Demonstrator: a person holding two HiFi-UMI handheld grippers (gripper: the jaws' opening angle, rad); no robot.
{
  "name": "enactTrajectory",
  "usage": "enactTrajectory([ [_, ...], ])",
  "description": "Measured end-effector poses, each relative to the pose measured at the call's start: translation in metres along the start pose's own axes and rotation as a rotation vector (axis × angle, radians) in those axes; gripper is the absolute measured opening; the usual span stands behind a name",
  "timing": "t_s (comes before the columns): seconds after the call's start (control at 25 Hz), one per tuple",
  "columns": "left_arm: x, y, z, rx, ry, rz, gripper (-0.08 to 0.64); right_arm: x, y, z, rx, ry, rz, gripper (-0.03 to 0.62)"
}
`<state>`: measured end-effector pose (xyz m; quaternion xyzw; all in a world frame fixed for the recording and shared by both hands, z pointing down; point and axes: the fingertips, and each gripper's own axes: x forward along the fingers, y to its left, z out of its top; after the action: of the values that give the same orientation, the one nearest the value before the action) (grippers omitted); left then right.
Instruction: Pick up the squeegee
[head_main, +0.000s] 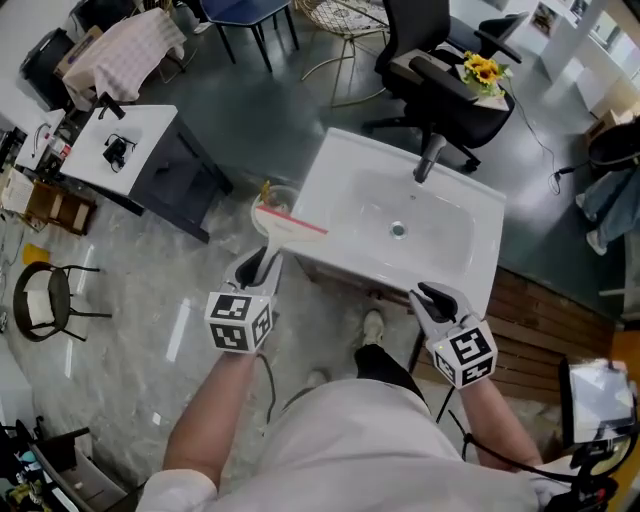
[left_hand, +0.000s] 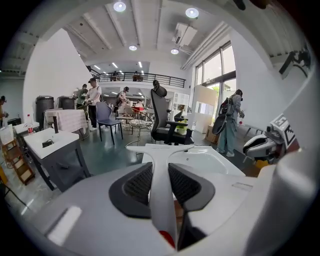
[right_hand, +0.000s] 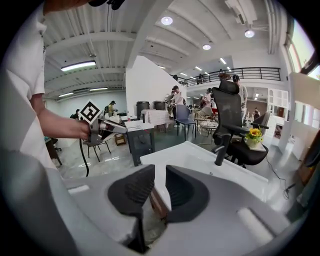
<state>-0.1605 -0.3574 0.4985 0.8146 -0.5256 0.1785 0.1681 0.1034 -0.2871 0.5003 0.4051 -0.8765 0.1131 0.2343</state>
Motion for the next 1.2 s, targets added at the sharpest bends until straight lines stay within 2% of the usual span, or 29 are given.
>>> enactTrajectory([
  [0.2,-0.058,-0.013,-0.011,0.01,-0.019,-0.052,0.106,-0.009,0.048,-0.006,-0.029,-0.012,-0.012,0.003],
  [0.32,-0.091,-0.017,-0.019,-0.004,-0.013,-0.068,0.106,-0.017,0.075,-0.007,-0.04,-0.015,-0.012,0.003],
  [0.64,-0.159,-0.028,-0.041,0.024,-0.021,-0.101,0.106,-0.037,0.126,-0.005,-0.067,-0.041,-0.029,0.002],
  [1.2,-0.214,-0.04,-0.064,0.028,-0.014,-0.147,0.106,-0.057,0.189,-0.001,-0.074,-0.049,-0.026,0.002],
])
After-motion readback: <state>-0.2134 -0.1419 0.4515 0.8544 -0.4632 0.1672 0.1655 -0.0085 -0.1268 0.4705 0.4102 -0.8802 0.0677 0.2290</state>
